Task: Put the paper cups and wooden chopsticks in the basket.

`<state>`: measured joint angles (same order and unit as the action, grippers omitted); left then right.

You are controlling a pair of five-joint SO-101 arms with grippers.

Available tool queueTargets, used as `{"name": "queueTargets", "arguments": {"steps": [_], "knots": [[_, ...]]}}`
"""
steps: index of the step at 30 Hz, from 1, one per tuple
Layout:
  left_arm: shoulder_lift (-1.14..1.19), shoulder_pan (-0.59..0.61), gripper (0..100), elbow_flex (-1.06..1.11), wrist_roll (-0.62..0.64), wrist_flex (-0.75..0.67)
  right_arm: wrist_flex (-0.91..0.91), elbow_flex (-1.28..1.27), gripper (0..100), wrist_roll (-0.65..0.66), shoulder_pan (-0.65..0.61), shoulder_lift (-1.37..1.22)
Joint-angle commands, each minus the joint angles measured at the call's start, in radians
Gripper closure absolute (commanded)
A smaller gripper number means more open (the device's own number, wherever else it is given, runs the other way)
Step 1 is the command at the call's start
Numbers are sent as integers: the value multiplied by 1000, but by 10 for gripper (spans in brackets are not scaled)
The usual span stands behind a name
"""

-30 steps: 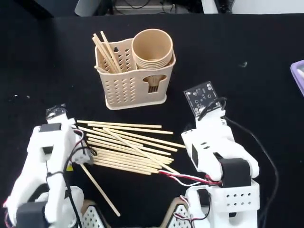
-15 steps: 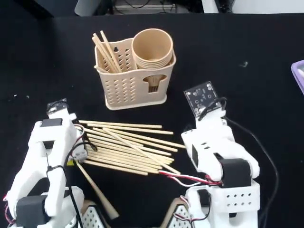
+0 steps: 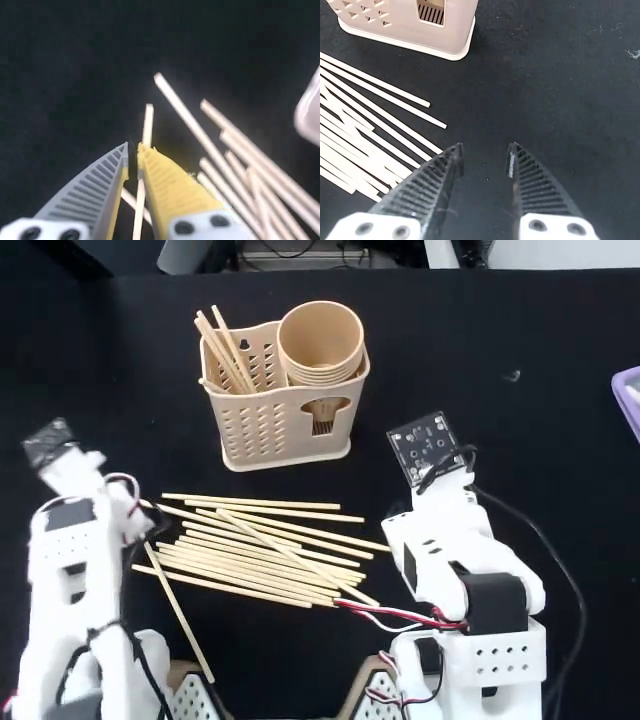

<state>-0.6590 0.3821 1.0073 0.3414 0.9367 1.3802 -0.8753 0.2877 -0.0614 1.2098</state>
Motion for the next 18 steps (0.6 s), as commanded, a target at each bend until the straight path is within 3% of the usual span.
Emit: {"name": "queueTargets", "arguments": {"steps": [1,7,12,15,18], "knots": [[-189,94,969,-99,8,-9,-25,2,847,0,9,18],[-445,128,970,-185,8,-15,-98,-51,848,-2,14,18],[-560,73,969,-202,6,-8,-170,-147,848,-2,15,15],[-545,8,957,-150,6,80,-170,-159,847,-2,15,19],[-463,-65,841,-54,12,203,-175,-159,847,-2,15,19]]}}
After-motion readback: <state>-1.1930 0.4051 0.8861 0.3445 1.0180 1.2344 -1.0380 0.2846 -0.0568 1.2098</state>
